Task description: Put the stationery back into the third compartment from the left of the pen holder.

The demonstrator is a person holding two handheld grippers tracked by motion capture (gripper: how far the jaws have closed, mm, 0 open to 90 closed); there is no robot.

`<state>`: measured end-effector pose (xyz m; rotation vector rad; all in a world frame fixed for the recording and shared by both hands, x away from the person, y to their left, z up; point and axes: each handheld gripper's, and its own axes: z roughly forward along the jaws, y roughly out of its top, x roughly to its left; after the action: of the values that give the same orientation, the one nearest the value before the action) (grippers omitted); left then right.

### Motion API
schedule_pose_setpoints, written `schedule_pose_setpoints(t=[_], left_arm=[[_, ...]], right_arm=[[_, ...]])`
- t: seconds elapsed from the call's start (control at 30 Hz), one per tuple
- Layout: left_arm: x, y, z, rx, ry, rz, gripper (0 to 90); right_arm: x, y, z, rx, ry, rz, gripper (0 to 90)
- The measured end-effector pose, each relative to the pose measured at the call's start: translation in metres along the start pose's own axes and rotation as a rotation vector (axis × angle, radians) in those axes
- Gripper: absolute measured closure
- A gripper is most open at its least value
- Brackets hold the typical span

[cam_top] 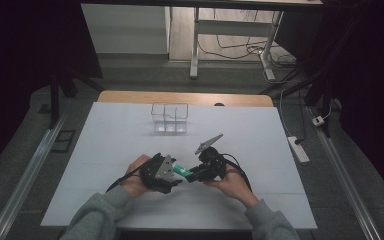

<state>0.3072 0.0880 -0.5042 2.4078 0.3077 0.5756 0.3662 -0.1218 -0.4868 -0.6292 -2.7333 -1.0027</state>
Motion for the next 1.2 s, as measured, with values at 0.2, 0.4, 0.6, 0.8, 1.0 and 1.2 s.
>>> schedule_pose_setpoints(t=[0.2,0.4,0.6,0.8,1.0,1.2], left_arm=[[-0.003,-0.002,0.002,0.047,0.037,0.057,48.0],[-0.006,-0.003,0.005,0.094,0.022,0.112,58.9],[-0.007,-0.003,0.005,0.095,-0.009,0.119,63.4],[-0.004,-0.005,0.003,0.062,-0.031,0.084,65.0],[0.002,-0.009,0.002,0.059,-0.024,0.043,65.5],[0.010,-0.014,-0.003,0.037,-0.006,-0.013,65.6]], right_arm=[[0.001,0.000,0.000,0.003,0.014,0.000,64.4],[0.000,0.000,-0.005,-0.016,0.029,0.014,64.4],[0.000,0.001,-0.011,-0.062,0.035,0.030,63.8],[-0.003,0.000,-0.018,-0.137,0.033,0.049,58.9],[-0.004,-0.003,-0.031,-0.255,-0.037,0.048,44.3],[-0.007,-0.009,-0.039,-0.326,-0.105,0.065,35.4]])
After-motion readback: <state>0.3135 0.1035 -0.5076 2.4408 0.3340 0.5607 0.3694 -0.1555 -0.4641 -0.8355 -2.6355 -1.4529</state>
